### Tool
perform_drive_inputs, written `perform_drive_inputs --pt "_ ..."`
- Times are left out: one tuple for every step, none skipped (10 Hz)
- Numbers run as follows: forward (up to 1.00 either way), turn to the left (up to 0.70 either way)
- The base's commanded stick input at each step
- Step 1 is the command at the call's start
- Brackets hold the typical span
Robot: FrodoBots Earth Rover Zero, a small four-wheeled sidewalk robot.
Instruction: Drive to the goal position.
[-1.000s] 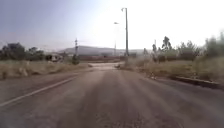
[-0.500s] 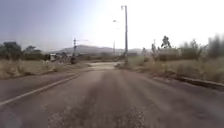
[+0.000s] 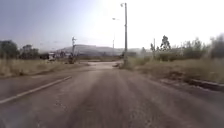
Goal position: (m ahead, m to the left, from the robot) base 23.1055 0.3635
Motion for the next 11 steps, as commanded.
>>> perform_drive_inputs --pt "1.00 0.00" --pt "1.00 0.00" --pt "1.00 0.00" --pt "1.00 0.00" --pt "1.00 0.00" --pt "1.00 0.00" --pt "1.00 0.00" --pt "1.00 0.00" --pt "1.00 0.00" --pt "1.00 0.00" --pt "1.00 0.00"
